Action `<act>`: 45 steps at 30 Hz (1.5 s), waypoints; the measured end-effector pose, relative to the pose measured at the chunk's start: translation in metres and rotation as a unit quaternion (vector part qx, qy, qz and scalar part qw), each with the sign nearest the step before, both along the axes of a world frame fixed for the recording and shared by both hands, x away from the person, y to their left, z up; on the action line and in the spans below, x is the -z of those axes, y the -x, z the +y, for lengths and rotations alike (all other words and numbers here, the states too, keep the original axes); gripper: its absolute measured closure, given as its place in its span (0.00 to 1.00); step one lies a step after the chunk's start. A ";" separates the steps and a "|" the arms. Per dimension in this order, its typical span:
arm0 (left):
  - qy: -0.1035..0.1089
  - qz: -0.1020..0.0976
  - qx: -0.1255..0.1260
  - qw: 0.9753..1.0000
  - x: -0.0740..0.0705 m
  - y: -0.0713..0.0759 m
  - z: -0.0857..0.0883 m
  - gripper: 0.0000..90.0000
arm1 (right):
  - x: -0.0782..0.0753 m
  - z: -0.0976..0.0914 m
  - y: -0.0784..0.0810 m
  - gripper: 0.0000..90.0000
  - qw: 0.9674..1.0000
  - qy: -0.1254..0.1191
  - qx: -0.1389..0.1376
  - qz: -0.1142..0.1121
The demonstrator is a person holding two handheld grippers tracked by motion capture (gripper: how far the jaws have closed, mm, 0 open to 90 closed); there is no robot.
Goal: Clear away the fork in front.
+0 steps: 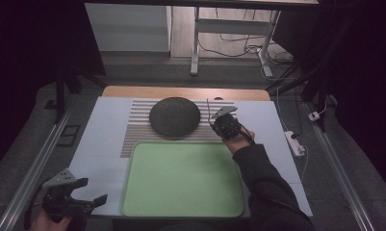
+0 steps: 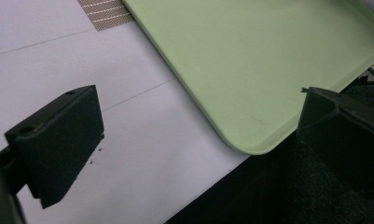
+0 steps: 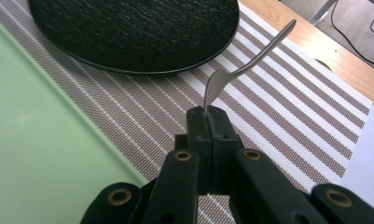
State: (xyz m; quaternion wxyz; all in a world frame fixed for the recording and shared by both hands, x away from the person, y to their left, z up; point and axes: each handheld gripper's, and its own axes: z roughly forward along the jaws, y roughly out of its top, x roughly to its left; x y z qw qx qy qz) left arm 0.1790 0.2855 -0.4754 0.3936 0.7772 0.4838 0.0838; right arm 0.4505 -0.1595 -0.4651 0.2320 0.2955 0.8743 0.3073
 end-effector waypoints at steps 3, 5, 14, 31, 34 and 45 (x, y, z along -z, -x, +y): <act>0.002 -0.001 0.000 1.000 0.000 0.000 0.000 0.01 | -0.003 -0.002 0.003 1.00 1.000 -0.009 -0.007 0.002; 0.002 -0.001 0.001 1.000 0.000 0.000 0.000 0.01 | -0.007 -0.005 0.009 1.00 1.000 -0.020 -0.013 0.005; 0.008 0.000 0.015 1.000 0.000 -0.001 -0.001 0.01 | -0.016 -0.016 0.028 1.00 0.997 -0.063 -0.023 0.026; 0.035 -0.016 0.033 0.999 -0.001 -0.002 0.001 0.00 | -0.025 -0.031 0.081 1.00 0.991 -0.105 -0.065 0.040; 0.033 -0.020 0.036 0.999 -0.002 -0.002 0.000 0.00 | -0.026 -0.035 0.092 1.00 0.990 -0.112 -0.071 0.046; 0.033 -0.039 0.056 0.997 -0.005 -0.006 -0.009 0.00 | -0.024 -0.050 0.123 1.00 0.987 -0.121 -0.089 0.062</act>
